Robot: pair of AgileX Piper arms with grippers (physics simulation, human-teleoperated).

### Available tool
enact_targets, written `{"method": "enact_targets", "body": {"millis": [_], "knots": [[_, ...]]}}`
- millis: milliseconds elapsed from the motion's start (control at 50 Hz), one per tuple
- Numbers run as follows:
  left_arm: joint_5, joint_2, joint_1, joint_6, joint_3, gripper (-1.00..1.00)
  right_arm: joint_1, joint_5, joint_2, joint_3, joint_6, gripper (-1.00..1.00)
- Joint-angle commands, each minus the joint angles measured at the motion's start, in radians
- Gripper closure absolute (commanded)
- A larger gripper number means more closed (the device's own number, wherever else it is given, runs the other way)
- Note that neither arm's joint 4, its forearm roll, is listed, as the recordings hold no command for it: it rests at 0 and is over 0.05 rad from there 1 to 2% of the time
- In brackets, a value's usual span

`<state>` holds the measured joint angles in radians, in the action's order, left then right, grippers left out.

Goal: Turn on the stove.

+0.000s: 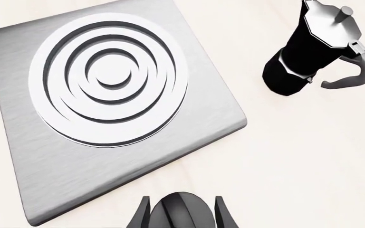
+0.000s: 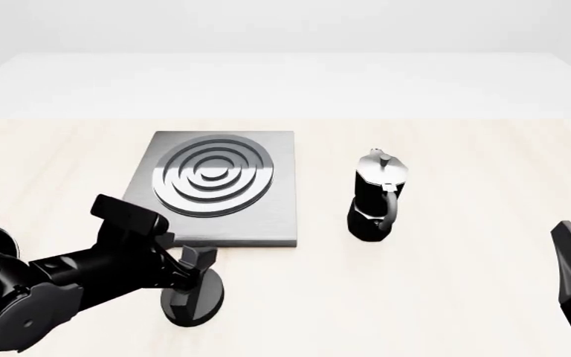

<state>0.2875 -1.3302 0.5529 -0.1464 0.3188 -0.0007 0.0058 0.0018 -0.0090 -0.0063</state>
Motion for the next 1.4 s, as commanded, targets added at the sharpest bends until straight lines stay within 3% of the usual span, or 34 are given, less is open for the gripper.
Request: {"method": "enact_targets", "body": {"millis": [20, 1080, 1400], "knots": [[0.044, -0.047, 0.003, -0.019, -0.014, -1.0, 0.0, 0.0, 0.0, 0.0, 0.0, -1.0], [0.194, -0.212, 0.001, -0.076, -0.057, -1.0, 0.0, 0.0, 0.0, 0.0, 0.0, -1.0], [0.187, -0.173, -0.063, -0.055, -0.08, -1.0, 0.0, 0.0, 0.0, 0.0, 0.0, -1.0]]}}
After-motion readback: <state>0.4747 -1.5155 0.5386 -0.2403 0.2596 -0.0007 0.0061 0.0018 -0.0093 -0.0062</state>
